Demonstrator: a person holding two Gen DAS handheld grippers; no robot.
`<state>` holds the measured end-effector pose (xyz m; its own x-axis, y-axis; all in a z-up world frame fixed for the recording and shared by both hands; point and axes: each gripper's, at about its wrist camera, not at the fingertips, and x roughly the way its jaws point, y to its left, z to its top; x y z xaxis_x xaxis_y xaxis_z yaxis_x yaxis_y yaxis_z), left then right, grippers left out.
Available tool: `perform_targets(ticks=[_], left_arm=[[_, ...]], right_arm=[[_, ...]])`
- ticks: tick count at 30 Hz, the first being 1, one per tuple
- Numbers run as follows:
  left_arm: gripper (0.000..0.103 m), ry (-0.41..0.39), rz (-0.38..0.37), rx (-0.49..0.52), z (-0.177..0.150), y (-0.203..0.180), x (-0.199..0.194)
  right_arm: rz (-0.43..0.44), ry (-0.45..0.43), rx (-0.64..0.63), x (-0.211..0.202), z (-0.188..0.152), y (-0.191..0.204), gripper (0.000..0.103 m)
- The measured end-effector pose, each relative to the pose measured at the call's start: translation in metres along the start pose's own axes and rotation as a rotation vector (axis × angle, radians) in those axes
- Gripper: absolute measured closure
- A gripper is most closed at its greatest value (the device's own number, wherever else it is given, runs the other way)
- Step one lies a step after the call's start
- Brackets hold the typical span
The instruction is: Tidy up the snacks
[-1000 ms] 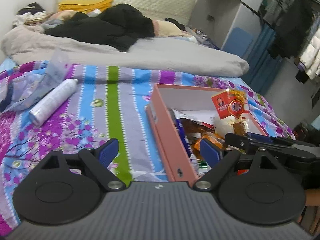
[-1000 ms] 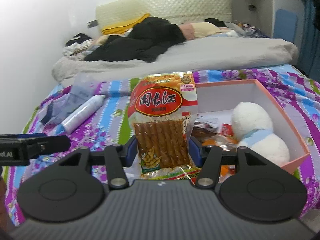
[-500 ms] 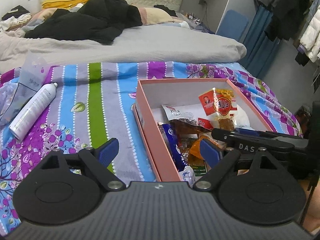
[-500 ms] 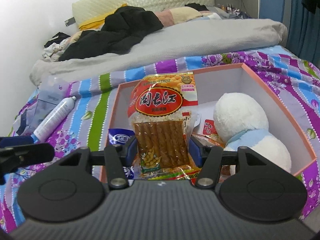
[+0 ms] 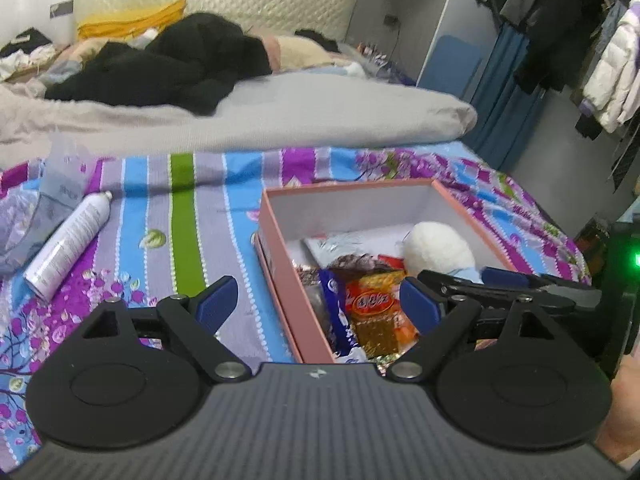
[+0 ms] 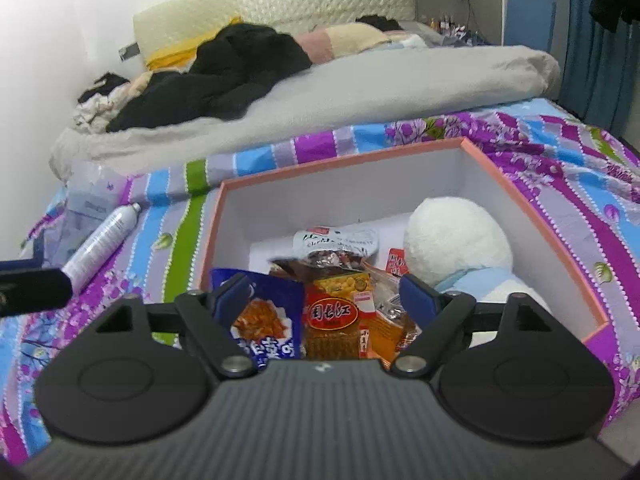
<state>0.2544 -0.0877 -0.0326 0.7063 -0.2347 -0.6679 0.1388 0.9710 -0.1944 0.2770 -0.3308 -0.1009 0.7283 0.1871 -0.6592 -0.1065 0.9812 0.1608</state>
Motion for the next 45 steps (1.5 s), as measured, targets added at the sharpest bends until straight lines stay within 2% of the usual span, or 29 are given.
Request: perform_targets(ticks=[2,12,17,21,25,34,40,45], left_arm=[[0.012,-0.018,-0.004,0.003,0.001,-0.004,-0.013],[0.01,-0.074,-0.027,0.019,-0.004,-0.017,-0.08],[0.007,-0.094,-0.038,0.032,-0.015,-0.023,-0.11],[0.003,-0.104,-0.038,0.033,-0.023,-0.025,-0.129],[0.002,-0.116,-0.041,0.02,-0.03,-0.024,-0.143],[0.001,-0.132,-0.041,0.065,-0.046,-0.032,-0.173],[0.001,-0.125,-0.049,0.104,-0.056,-0.04,-0.182],[0.001,-0.134,-0.059,0.094,-0.057,-0.04,-0.186]], right_arm=[[0.003,-0.023,0.014,-0.016,0.001,-0.001,0.0],[-0.024,-0.156,0.011,-0.105,0.0,0.006,0.0],[-0.032,-0.212,0.023,-0.147,-0.011,0.01,0.0],[-0.039,-0.225,0.035,-0.17,-0.027,0.013,0.0],[-0.053,-0.235,0.062,-0.186,-0.041,0.015,0.0],[-0.052,-0.261,0.12,-0.212,-0.071,0.017,0.0],[-0.054,-0.275,0.104,-0.222,-0.077,0.019,0.0],[-0.065,-0.285,0.109,-0.226,-0.079,0.017,0.0]])
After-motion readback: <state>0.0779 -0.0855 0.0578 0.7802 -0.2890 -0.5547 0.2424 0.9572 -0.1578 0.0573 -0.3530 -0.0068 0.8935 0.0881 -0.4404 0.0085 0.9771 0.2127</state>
